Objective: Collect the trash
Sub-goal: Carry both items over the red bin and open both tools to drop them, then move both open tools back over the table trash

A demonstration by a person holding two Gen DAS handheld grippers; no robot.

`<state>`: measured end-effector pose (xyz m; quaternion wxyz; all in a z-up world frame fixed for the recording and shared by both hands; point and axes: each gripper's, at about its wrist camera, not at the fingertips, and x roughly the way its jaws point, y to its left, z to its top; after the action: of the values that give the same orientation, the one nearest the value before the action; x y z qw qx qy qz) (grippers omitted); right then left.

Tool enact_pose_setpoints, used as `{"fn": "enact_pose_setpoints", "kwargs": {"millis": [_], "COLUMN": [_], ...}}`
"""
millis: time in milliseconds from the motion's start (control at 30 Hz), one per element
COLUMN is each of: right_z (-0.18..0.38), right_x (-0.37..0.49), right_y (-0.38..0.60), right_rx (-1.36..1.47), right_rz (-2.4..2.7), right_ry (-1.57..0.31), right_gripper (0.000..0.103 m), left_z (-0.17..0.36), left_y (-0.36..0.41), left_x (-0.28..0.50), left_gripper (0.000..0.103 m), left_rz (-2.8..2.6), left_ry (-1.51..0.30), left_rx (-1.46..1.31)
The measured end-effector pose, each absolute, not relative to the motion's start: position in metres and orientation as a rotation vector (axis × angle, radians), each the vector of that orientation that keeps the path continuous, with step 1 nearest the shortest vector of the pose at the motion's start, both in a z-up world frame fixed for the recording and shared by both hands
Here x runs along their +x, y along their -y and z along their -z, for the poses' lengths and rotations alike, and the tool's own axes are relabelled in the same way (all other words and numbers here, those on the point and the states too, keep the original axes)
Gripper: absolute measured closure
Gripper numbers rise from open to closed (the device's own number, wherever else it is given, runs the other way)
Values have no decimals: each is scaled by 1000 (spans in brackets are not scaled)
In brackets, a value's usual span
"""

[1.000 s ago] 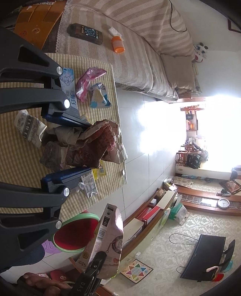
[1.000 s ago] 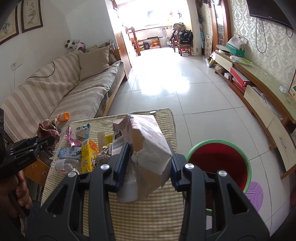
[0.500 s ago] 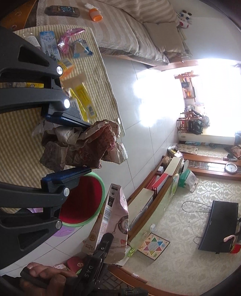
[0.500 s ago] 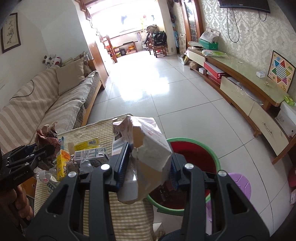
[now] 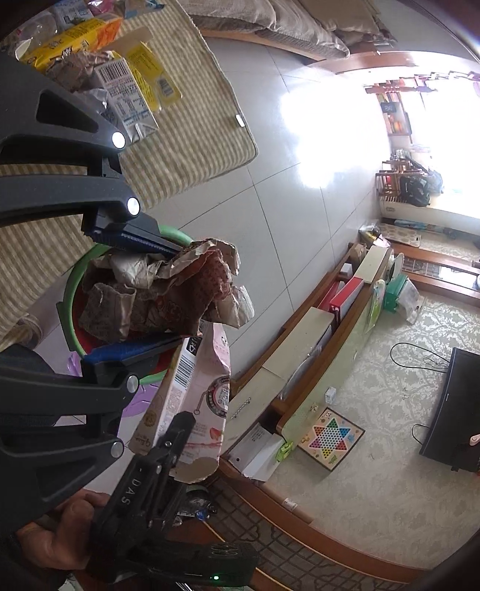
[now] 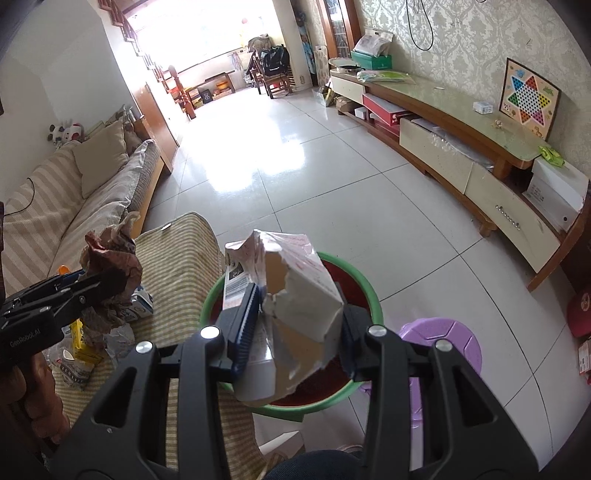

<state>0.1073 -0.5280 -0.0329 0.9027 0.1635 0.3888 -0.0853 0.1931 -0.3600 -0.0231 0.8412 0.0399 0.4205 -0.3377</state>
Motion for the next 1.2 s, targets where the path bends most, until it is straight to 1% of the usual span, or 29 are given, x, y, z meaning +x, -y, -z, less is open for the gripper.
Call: {"fn": "enact_pose_setpoints", "kwargs": {"millis": [200, 233, 267, 300, 333, 367, 400, 433, 533, 567, 633, 700, 833, 867, 1200], "right_z": [53, 55, 57, 59, 60, 61, 61, 61, 59, 59, 59, 57, 50, 48, 23], "right_x": [112, 113, 114, 116, 118, 119, 120, 121, 122, 121, 121, 120, 118, 117, 122], "right_y": [536, 536, 535, 534, 534, 533, 531, 530, 526, 525, 522, 518, 510, 508, 472], "right_rx": [359, 355, 350, 349, 345, 339, 327, 314, 298, 298, 289, 282, 242, 235, 192], "right_rz": [165, 166, 163, 157, 156, 153, 154, 156, 152, 153, 160, 160, 188, 194, 188], "right_ry": [-847, -851, -857, -866, -873, -877, -879, -876, -870, -872, -872, -869, -852, -849, -820], "right_gripper": [65, 65, 64, 62, 61, 53, 32, 25, 22, 17, 15, 13, 5, 5, 5], "left_z": [38, 38, 39, 39, 39, 37, 34, 31, 27, 26, 24, 20, 13, 11, -7], "left_y": [386, 389, 391, 393, 394, 394, 394, 392, 384, 382, 375, 369, 351, 346, 282], "left_x": [195, 197, 198, 199, 201, 203, 205, 205, 207, 207, 207, 208, 207, 207, 196], "left_gripper": [63, 62, 58, 56, 48, 33, 18, 15, 15, 15, 14, 12, 9, 8, 8], "left_rz": [741, 746, 746, 747, 745, 737, 723, 712, 703, 697, 676, 664, 618, 605, 496], "left_ry": [-918, -920, -923, -925, -924, -916, -903, -892, -884, -884, -881, -877, -851, -845, -810], "left_rx": [102, 102, 101, 99, 97, 94, 91, 87, 77, 77, 73, 58, 51, 53, 53]}}
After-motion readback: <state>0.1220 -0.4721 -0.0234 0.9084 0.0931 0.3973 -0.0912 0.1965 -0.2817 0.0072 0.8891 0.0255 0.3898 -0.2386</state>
